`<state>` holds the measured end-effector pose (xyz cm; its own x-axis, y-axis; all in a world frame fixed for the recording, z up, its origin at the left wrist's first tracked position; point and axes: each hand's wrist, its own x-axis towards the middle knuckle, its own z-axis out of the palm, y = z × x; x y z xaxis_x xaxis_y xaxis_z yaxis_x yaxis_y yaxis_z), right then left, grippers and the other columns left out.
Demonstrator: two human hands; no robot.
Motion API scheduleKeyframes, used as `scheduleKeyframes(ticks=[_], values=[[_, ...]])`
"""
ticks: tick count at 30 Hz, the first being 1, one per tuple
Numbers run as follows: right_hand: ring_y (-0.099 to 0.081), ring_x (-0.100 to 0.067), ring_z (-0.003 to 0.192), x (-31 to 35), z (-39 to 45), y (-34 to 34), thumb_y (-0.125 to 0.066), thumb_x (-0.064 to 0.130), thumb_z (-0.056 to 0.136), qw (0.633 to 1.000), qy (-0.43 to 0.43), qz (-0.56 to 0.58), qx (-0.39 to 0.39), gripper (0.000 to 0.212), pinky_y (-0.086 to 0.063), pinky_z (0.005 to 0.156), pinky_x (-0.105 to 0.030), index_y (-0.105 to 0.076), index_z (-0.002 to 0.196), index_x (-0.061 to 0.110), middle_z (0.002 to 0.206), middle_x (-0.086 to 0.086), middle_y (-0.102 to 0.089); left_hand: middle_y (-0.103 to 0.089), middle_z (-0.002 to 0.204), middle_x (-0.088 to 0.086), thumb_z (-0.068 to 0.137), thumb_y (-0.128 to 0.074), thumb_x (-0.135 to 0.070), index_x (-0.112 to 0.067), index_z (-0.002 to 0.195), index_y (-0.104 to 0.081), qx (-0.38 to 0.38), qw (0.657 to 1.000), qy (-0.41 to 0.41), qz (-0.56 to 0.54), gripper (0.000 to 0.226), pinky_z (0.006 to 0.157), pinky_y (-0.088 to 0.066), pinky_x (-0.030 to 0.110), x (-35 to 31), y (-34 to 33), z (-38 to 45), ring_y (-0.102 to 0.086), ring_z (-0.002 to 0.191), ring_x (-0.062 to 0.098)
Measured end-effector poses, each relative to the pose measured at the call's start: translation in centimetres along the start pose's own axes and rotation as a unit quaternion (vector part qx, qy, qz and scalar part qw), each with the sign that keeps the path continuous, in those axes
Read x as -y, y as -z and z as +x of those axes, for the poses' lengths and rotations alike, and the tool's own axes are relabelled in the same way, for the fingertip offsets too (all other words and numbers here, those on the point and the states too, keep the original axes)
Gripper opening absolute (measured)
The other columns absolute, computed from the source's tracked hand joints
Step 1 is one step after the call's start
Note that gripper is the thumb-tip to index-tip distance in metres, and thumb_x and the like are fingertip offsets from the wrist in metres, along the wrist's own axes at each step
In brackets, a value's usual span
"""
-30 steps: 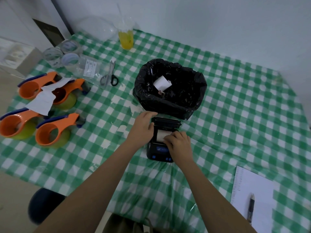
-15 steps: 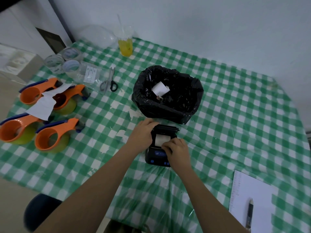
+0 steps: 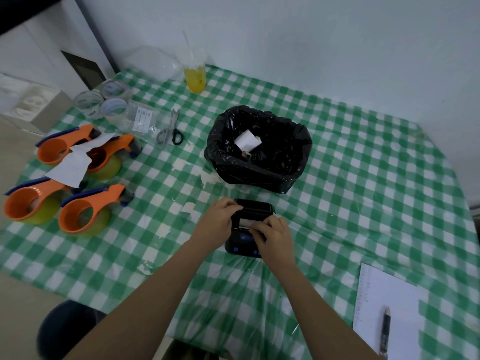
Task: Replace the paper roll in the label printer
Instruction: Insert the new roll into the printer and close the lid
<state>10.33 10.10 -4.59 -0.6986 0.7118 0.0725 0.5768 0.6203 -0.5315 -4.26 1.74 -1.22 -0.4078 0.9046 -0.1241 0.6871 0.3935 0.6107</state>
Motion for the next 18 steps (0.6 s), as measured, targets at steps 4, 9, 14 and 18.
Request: scheduleKeyframes(ticks=[4, 9, 14, 18], values=[[-0.054, -0.026, 0.069, 0.09, -0.33, -0.14, -0.069, 0.016, 0.077, 1.0, -0.002, 0.006, 0.01, 0.008, -0.039, 0.064, -0.025, -0.072, 0.083, 0.012, 0.074, -0.007, -0.058, -0.053, 0.123, 0.02, 0.089, -0.04, 0.006, 0.0, 0.127, -0.053, 0.011, 1.0, 0.014, -0.008, 0.04, 0.091, -0.046, 0.038, 0.1, -0.15, -0.52, -0.053, 0.108, 0.034], [-0.054, -0.025, 0.07, 0.15, -0.45, -0.22, -0.068, 0.017, 0.078, 1.0, -0.004, 0.017, 0.007, 0.009, -0.039, 0.065, -0.024, -0.071, 0.083, 0.011, 0.075, -0.006, -0.058, -0.052, 0.126, 0.019, 0.089, -0.041, 0.005, 0.001, 0.126, -0.053, 0.019, 0.999, 0.026, -0.004, 0.04, 0.094, -0.047, 0.041, 0.23, -0.55, -0.84, -0.053, 0.111, 0.034], [-0.053, -0.023, 0.072, 0.18, -0.23, -0.09, -0.07, 0.014, 0.078, 1.0, 0.001, 0.027, -0.003, 0.006, -0.037, 0.067, -0.02, -0.071, 0.084, 0.012, 0.076, -0.005, -0.059, -0.052, 0.128, 0.018, 0.089, -0.041, 0.005, -0.001, 0.127, -0.052, 0.037, 0.999, 0.037, 0.011, 0.041, 0.097, -0.043, 0.037, 0.38, -0.97, -0.82, -0.052, 0.114, 0.033], [-0.052, -0.022, 0.074, 0.28, 0.01, 0.19, -0.07, 0.016, 0.08, 0.999, 0.007, 0.039, 0.005, 0.008, -0.039, 0.066, -0.024, -0.072, 0.087, 0.011, 0.078, -0.006, -0.059, -0.053, 0.129, 0.021, 0.088, -0.042, 0.007, 0.002, 0.126, -0.053, 0.055, 0.998, 0.033, 0.011, 0.041, 0.098, -0.043, 0.038, 0.5, -0.94, -0.9, -0.053, 0.115, 0.035]])
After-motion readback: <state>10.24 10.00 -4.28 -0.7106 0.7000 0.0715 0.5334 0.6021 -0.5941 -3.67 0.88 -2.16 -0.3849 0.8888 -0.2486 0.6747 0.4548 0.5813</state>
